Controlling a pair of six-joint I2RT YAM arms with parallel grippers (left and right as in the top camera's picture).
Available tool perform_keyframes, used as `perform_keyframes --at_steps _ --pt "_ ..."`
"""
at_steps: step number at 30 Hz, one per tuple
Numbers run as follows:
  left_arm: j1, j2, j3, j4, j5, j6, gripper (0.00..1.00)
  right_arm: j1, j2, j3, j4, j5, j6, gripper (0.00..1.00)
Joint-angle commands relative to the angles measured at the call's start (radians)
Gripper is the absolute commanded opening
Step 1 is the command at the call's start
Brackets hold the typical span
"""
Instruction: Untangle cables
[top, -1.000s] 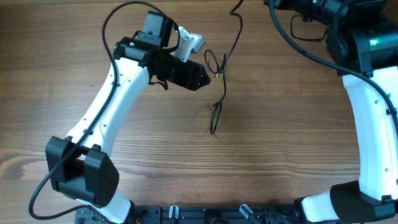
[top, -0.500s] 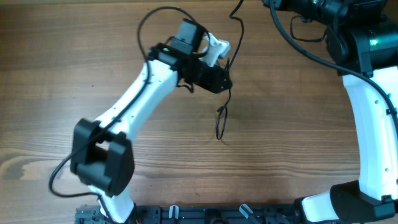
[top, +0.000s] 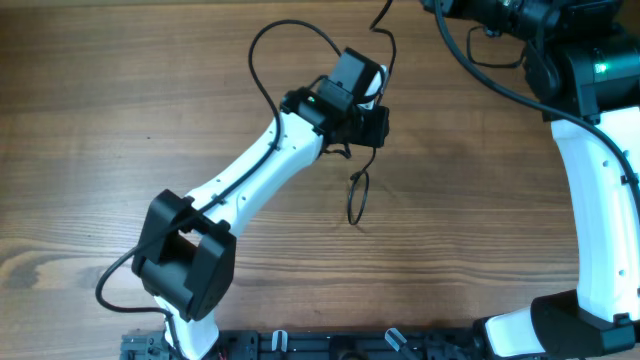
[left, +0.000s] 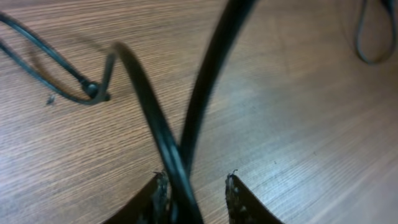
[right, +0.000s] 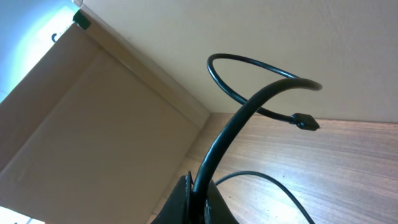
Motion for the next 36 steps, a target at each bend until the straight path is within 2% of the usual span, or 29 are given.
perform_keyframes --at_steps 1,3,7,13,17,23,28,29,31,36 --pt "-0.016 0.002 -0.004 -0.005 -0.128 -0.062 0.25 -0.002 -0.005 0.016 0.005 -0.023 0.012 0.04" --pt "-0.015 0.002 -0.004 -0.012 -0.134 -0.062 0.22 -0.008 -0.005 0.016 0.005 -0.015 0.012 0.04" --pt "-0.006 0.002 -0.004 -0.027 -0.14 -0.062 0.2 -0.061 -0.005 0.016 0.002 0.059 0.015 0.04" --pt "-0.004 0.002 -0.004 -0.057 -0.14 -0.062 0.21 -0.189 -0.002 0.013 -0.12 0.368 0.033 0.04" --pt "-0.004 0.002 -0.004 -0.066 -0.14 -0.062 0.21 -0.216 0.017 -0.016 -0.209 0.473 -0.021 0.04" --pt "0.01 -0.02 -0.003 -0.072 -0.139 -0.062 0.24 -0.215 0.129 -0.021 -0.361 0.487 -0.119 0.04" --pt "0.04 -0.106 -0.003 -0.083 -0.135 -0.063 0.31 -0.215 0.225 -0.021 -0.452 0.454 -0.179 0.04" --pt "0.047 -0.125 -0.003 -0.083 -0.13 -0.066 0.25 -0.215 0.234 -0.021 -0.458 0.444 -0.185 0.04" --pt "0.061 -0.159 -0.003 -0.084 -0.108 -0.067 0.04 -0.215 0.242 -0.021 -0.46 0.42 -0.205 0.04" --pt "0.08 -0.183 -0.003 -0.093 -0.084 -0.069 0.04 -0.214 0.242 -0.021 -0.466 0.367 -0.284 0.04"
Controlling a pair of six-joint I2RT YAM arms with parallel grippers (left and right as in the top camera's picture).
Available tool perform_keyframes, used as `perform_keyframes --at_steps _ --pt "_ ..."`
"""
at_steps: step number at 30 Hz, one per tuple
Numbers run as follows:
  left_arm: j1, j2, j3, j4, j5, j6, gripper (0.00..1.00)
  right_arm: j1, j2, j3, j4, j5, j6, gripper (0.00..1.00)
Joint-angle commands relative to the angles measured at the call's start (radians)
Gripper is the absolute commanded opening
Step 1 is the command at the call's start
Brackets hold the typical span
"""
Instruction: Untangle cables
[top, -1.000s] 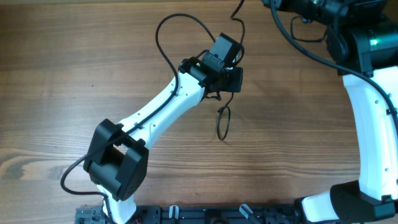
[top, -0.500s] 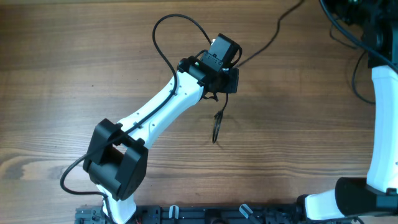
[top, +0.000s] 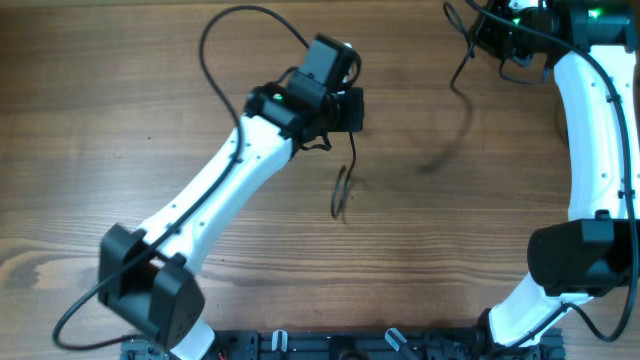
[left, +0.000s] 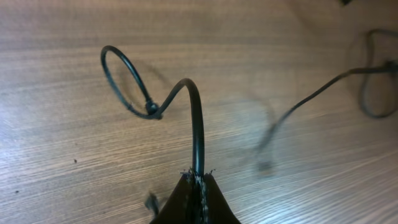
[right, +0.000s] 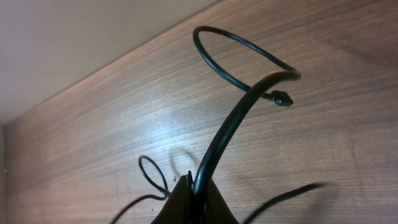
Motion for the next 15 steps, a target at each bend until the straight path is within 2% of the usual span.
perform_keyframes --at_steps 1,3,4,7,9,11,15 --pt "0.011 -0.016 0.0 -0.016 0.024 -0.006 0.04 0.005 -0.004 0.001 -0.009 -0.061 -0.089 0.04" --pt "0.011 -0.016 0.0 -0.027 0.023 -0.006 0.04 0.005 -0.004 0.001 -0.012 -0.08 -0.104 0.04" --pt "0.011 -0.014 0.0 -0.031 0.023 -0.006 0.08 0.005 -0.004 0.001 -0.013 -0.083 -0.106 0.04" --pt "0.011 0.006 -0.001 -0.045 0.023 -0.006 0.36 0.005 -0.004 0.001 -0.013 -0.083 -0.121 0.04" --pt "0.011 0.026 -0.001 -0.053 0.023 -0.006 0.45 0.005 -0.004 0.001 -0.013 -0.083 -0.121 0.04" --pt "0.011 0.047 -0.001 -0.056 0.024 -0.006 0.49 0.004 -0.004 0.001 -0.014 -0.083 -0.121 0.04" --pt "0.011 0.08 -0.001 -0.05 0.024 -0.006 0.49 0.004 -0.004 0.001 -0.021 -0.083 -0.121 0.04"
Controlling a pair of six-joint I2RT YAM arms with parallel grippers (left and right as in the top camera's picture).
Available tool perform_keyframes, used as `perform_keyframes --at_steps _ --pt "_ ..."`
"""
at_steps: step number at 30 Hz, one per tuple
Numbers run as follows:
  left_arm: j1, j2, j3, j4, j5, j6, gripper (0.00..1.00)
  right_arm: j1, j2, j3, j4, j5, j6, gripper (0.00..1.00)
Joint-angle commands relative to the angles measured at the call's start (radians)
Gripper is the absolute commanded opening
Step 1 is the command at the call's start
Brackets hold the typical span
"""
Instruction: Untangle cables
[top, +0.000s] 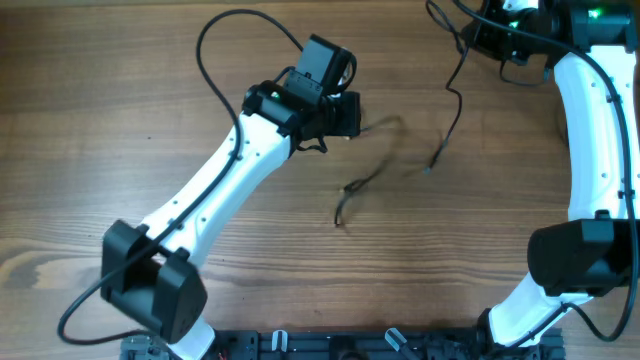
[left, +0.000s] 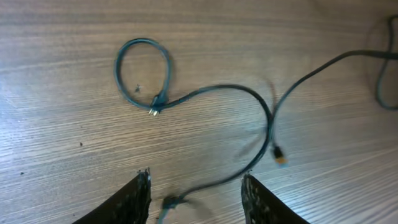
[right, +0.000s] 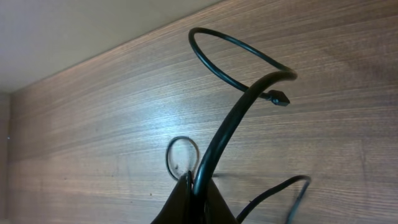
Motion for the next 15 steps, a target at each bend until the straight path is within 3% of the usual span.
perform_keyframes --at_steps 1,15 --pt "0.003 0.047 -0.001 0.005 0.012 -0.002 0.49 0.004 -0.004 0.001 -0.012 -0.016 -0.02 0.04" --pt "0.006 0.108 -0.001 0.075 -0.003 0.002 0.53 0.004 -0.004 0.001 -0.038 0.029 -0.021 0.04"
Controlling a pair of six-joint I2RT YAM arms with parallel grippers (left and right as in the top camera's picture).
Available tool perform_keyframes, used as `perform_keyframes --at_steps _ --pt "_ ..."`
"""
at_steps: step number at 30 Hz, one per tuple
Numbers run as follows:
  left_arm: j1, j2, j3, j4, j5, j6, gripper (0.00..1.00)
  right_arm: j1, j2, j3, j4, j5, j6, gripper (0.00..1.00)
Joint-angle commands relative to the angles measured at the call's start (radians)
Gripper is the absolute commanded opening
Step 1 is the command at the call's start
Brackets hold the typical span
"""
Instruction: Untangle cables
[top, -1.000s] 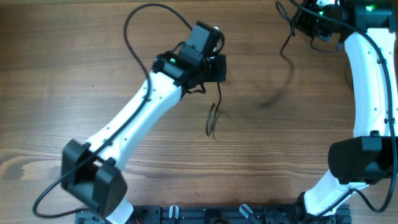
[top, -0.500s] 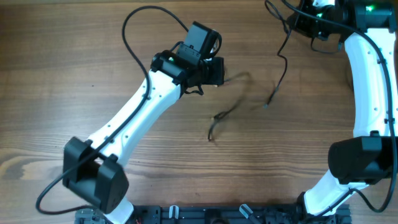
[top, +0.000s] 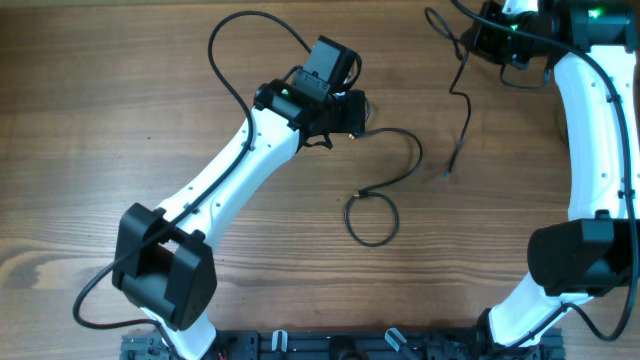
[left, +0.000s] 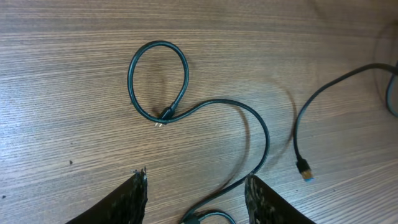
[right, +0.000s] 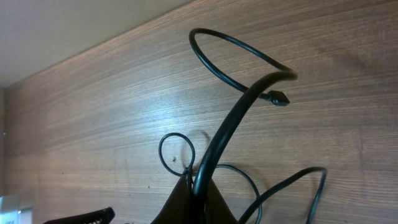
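One black cable (top: 418, 158) lies loose on the wood table, curving to a small closed loop (top: 372, 220); the left wrist view shows that loop (left: 158, 81) and curve (left: 266, 134) below. My left gripper (top: 352, 110) hovers over its far end, jaws wide open (left: 196, 190) with nothing held. A second black cable (top: 463, 110) hangs from my right gripper (top: 497, 30) at the top right, its plug (top: 447, 175) near the table. The right gripper (right: 196, 186) is shut on this cable (right: 227, 134), which arches up to a free plug (right: 278, 98).
The left arm's own supply wire (top: 232, 45) arcs over the table's back left. A black rail (top: 350, 345) runs along the front edge. The right arm's white link (top: 600, 170) stands along the right side. A pale wall (right: 62, 31) borders the table's far edge.
The loose cable, blurred and shifting 0.5 s ago, now lies settled on the table with a neat loop. My left gripper stays open and has shifted slightly right. The right gripper has barely moved.
At first my left jaws stood around two crossed cables while the right gripper held one at the top right. Then the left was shut on a single cable, the two cables apart. It had then opened, and that cable now rests on the table.
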Motion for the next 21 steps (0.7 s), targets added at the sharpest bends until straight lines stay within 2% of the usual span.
perform_keyframes --at_steps 1,7,11,16,21 --pt "0.003 0.066 -0.001 0.005 0.013 0.002 0.53 0.004 -0.004 0.001 -0.002 0.024 -0.017 0.04" --pt "-0.018 0.133 -0.001 -0.003 0.132 0.003 0.49 -0.006 -0.004 0.001 -0.001 0.061 -0.013 0.04" --pt "-0.065 0.147 -0.001 -0.009 0.137 0.009 0.49 -0.062 -0.005 0.002 0.042 0.051 -0.009 0.04" --pt "-0.094 0.147 -0.001 -0.011 0.137 0.009 0.49 -0.231 -0.006 0.064 0.177 -0.119 0.054 0.04" --pt "-0.095 0.147 -0.001 -0.011 0.137 0.008 0.5 -0.436 -0.006 0.12 0.353 -0.125 0.115 0.04"
